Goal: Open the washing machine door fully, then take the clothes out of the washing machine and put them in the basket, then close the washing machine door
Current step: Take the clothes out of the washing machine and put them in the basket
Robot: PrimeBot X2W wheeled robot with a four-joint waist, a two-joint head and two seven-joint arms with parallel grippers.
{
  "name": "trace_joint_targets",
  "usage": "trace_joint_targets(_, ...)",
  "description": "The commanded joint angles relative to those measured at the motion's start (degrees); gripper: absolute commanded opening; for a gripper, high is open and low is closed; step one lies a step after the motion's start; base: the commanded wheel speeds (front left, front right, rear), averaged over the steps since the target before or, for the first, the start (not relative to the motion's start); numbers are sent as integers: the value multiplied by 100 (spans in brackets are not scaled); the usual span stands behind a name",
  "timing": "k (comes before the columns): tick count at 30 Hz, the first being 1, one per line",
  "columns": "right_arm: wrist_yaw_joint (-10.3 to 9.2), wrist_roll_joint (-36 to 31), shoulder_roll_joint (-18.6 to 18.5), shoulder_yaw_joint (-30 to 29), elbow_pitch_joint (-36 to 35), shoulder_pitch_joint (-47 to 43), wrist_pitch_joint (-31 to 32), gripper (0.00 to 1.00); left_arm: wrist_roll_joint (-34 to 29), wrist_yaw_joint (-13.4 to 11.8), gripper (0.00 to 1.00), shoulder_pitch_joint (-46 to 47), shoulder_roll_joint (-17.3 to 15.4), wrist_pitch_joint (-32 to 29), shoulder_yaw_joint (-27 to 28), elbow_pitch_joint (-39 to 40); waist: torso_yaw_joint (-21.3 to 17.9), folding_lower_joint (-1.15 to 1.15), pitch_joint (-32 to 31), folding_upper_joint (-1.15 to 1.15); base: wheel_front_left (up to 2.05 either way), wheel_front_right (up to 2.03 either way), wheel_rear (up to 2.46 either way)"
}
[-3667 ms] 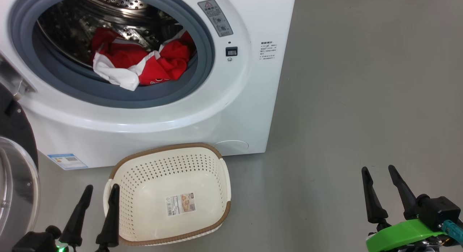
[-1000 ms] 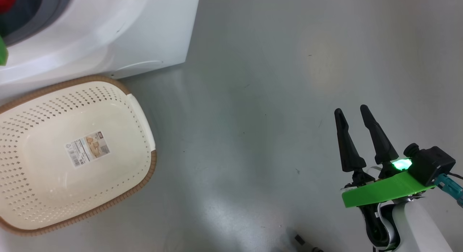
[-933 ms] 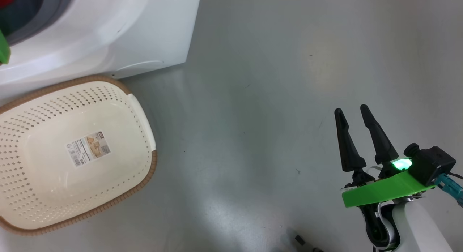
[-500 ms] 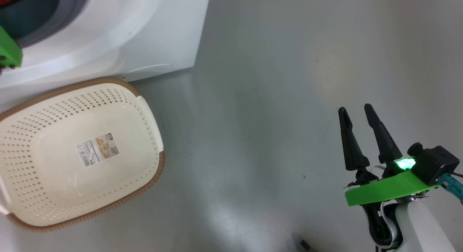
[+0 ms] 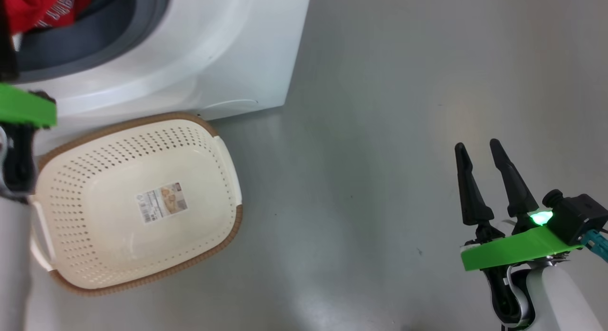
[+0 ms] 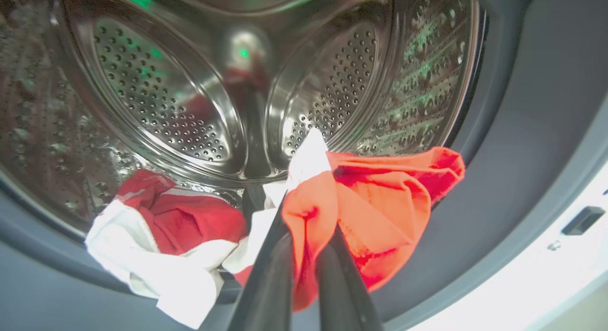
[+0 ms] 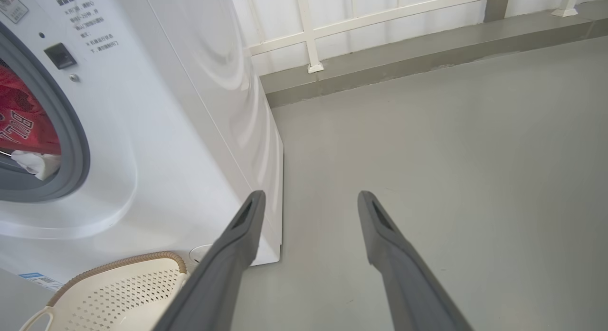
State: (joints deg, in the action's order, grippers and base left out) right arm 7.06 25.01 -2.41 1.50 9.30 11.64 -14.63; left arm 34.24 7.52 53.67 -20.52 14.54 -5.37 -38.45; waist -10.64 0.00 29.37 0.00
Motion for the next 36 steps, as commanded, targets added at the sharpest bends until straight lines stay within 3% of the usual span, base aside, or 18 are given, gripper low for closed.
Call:
trace_joint_targets(1, 43, -42, -47, 77, -90, -152, -37, 100, -187, -7, 0, -310, -56, 45, 497, 498, 126, 0, -136, 0, 0, 0, 0)
trace_joint_targets(7, 43, -84, -47, 115, -47, -210, -37, 100, -432, -5, 0, -1396, 444, 45, 1234, 1775, 219, 0, -301, 0, 0, 0, 0)
trace_joint_targets(18, 43, -192, -47, 62, -36, -245, -37, 100, -1116, -4, 0, -2687, 891, 45, 1509, 3552, 374, 0, -454, 0, 0, 0, 0)
trace_joint_targets(27, 43, -287, -47, -49, -63, -279, -37, 100, -1238, -4, 0, -3038, 1209, 45, 1861, 4979, 477, 0, -469, 0, 0, 0, 0)
trace_joint_targets(29, 43, -301, -47, -70, -68, -278, -37, 100, -1284, -4, 7, -3043, 1253, 46, 1884, 5262, 497, 0, -460, 0, 0, 0, 0)
trace_joint_targets(30, 43, -303, -47, -77, -69, -277, -37, 100, -1312, -4, 1, -3055, 1268, 46, 1880, 5359, 506, 0, -456, 0, 0, 0, 0)
trace_joint_targets(36, 43, -288, -47, -4, -41, -235, -37, 100, -1354, -4, 0, -3190, 1278, 46, 1709, 5047, 500, 0, -436, 0, 0, 0, 0)
